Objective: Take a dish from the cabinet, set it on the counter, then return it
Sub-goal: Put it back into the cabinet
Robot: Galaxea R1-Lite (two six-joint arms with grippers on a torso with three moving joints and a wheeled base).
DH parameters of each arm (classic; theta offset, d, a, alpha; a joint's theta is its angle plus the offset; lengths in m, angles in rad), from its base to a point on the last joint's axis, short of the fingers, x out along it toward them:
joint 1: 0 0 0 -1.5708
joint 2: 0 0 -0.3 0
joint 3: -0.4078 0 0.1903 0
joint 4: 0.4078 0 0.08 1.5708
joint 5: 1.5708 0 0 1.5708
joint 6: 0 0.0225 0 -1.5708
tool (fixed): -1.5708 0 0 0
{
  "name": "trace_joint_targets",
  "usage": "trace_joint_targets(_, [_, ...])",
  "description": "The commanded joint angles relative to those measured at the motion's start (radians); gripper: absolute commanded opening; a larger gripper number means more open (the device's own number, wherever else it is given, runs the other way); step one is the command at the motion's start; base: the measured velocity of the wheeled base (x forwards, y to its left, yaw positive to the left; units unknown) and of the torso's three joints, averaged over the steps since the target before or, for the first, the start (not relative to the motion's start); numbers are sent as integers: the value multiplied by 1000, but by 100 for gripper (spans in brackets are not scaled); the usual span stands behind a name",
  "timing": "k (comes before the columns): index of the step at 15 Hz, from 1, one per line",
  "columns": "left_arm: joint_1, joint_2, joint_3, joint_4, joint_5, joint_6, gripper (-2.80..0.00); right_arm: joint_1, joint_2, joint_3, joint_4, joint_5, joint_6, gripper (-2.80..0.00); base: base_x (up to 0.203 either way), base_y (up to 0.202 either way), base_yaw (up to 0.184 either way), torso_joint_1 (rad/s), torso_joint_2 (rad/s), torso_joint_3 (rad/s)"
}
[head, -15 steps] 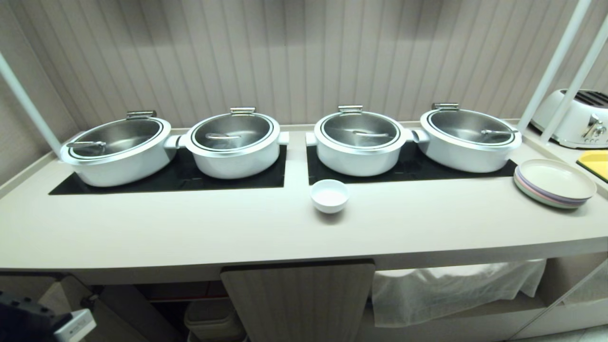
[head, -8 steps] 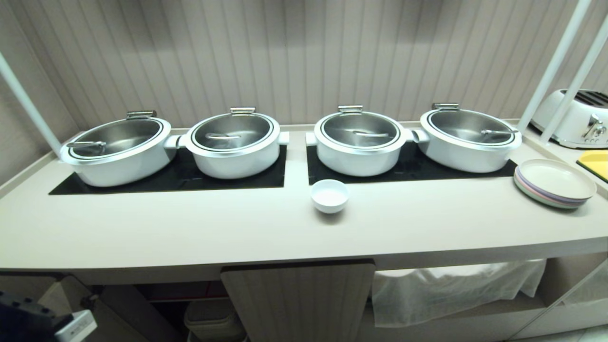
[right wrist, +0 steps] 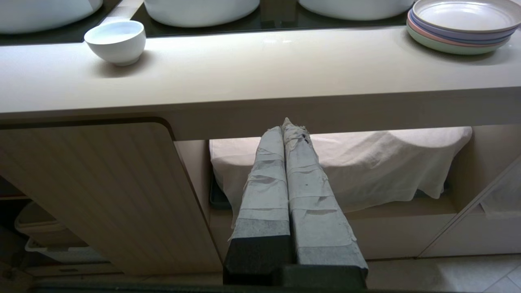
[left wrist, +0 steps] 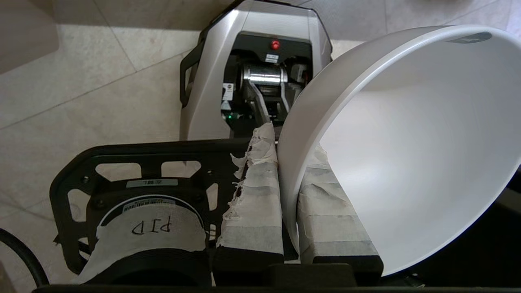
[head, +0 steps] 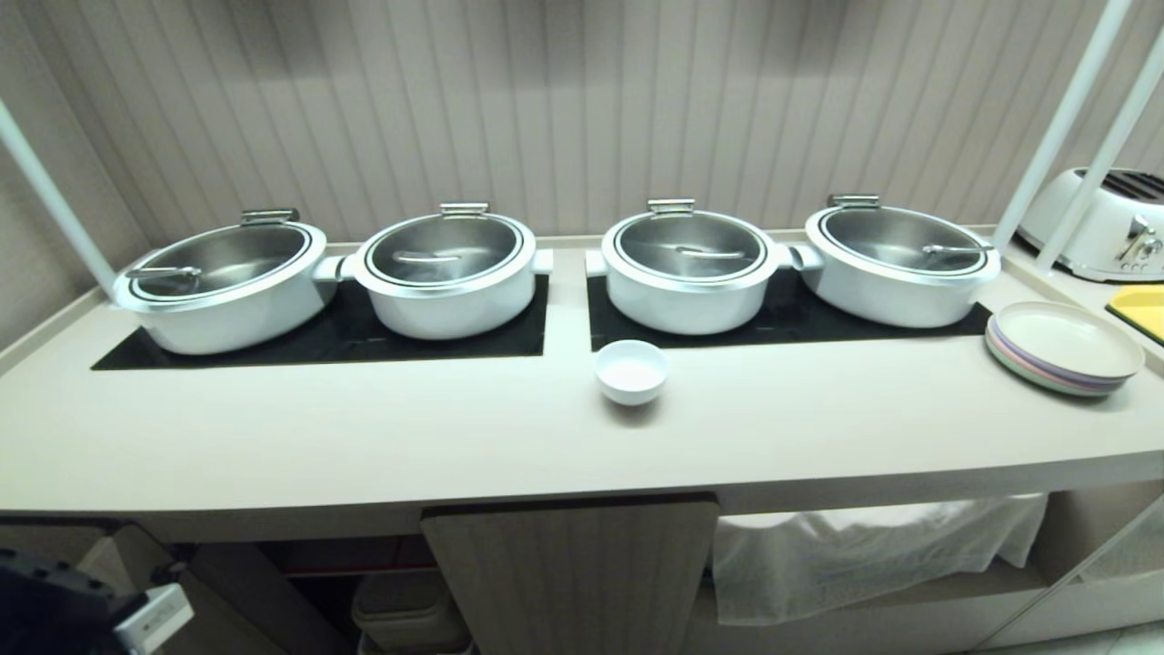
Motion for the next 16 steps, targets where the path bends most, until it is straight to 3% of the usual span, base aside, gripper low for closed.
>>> trace_joint_targets(1, [0,26,-5,-3,-1,-1,-280,0,1,-1,0,0,0,-280,0,0,0,-63,141,66])
trace_joint_targets(16, [0,69,-2,-52,-1,-1,-280,0,3,-1,0,0,3,-280,0,0,0,-66,144,73])
